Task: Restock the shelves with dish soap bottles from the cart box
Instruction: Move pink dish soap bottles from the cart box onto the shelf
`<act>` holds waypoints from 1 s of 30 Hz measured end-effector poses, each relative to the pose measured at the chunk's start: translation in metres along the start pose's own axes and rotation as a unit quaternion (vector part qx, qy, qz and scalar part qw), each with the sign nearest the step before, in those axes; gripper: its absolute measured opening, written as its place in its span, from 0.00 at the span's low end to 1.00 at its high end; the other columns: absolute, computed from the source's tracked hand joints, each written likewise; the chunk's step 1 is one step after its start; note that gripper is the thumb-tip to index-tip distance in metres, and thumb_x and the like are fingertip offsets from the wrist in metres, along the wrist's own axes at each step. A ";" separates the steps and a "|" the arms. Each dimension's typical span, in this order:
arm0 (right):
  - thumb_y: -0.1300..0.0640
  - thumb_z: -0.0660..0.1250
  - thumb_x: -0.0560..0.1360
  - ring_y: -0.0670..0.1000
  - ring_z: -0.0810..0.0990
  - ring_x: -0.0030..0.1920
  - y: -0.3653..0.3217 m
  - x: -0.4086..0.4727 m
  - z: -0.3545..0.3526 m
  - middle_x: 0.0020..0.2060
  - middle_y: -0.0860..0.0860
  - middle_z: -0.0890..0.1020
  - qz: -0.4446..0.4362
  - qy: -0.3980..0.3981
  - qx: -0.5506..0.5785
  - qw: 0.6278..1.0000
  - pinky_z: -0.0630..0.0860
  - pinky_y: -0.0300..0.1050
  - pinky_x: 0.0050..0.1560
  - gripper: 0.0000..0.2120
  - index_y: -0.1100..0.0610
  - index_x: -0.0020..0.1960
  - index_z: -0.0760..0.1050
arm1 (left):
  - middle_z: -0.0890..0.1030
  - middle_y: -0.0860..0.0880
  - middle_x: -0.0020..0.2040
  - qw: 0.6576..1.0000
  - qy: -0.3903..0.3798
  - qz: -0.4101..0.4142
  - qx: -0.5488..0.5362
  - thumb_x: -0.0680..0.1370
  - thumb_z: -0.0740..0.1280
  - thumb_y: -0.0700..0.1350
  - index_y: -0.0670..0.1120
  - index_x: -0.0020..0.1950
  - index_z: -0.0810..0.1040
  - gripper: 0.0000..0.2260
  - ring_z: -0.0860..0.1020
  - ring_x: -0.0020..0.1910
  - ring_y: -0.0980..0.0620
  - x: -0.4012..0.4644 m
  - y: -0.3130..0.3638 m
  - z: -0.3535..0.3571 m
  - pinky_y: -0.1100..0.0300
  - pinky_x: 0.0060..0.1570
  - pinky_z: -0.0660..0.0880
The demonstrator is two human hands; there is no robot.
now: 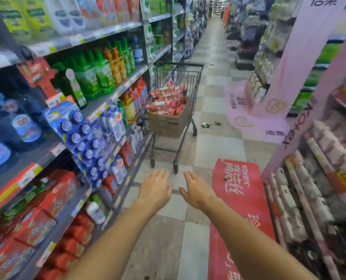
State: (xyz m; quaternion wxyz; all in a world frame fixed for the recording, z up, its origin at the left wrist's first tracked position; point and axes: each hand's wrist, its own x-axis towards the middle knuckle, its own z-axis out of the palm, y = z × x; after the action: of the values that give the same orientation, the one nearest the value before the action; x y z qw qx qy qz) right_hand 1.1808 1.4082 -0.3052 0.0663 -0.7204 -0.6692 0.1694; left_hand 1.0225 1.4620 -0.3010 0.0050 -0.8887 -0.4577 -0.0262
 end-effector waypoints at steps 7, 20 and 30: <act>0.48 0.59 0.83 0.57 0.64 0.74 0.079 0.101 -0.021 0.75 0.56 0.66 0.033 -0.005 -0.019 0.999 0.62 0.51 0.72 0.28 0.59 0.78 0.58 | 0.73 0.45 0.67 0.999 -0.028 0.027 -0.001 0.81 0.58 0.52 0.43 0.72 0.67 0.21 0.70 0.67 0.46 0.144 0.013 0.037 0.54 0.67 0.67; 0.47 0.57 0.83 0.58 0.64 0.73 0.180 0.334 -0.112 0.73 0.58 0.68 0.039 -0.033 -0.052 0.997 0.60 0.49 0.74 0.26 0.61 0.75 0.62 | 0.69 0.43 0.73 0.995 -0.070 -0.025 -0.072 0.84 0.55 0.51 0.42 0.74 0.64 0.21 0.65 0.72 0.45 0.405 -0.004 0.049 0.51 0.71 0.62; 0.49 0.60 0.82 0.59 0.71 0.68 0.262 0.538 -0.146 0.67 0.58 0.74 0.010 -0.058 -0.011 0.998 0.69 0.53 0.67 0.21 0.60 0.69 0.69 | 0.78 0.46 0.60 0.994 -0.086 -0.053 -0.039 0.82 0.58 0.51 0.45 0.62 0.74 0.14 0.74 0.63 0.46 0.590 -0.029 0.075 0.53 0.60 0.69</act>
State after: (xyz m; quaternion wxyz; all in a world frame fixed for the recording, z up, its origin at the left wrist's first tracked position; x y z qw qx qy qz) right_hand 1.5015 1.9328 -0.3372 0.0180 -0.7167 -0.6667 0.2039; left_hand 1.3445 1.9613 -0.3463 -0.0703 -0.8615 -0.5018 0.0326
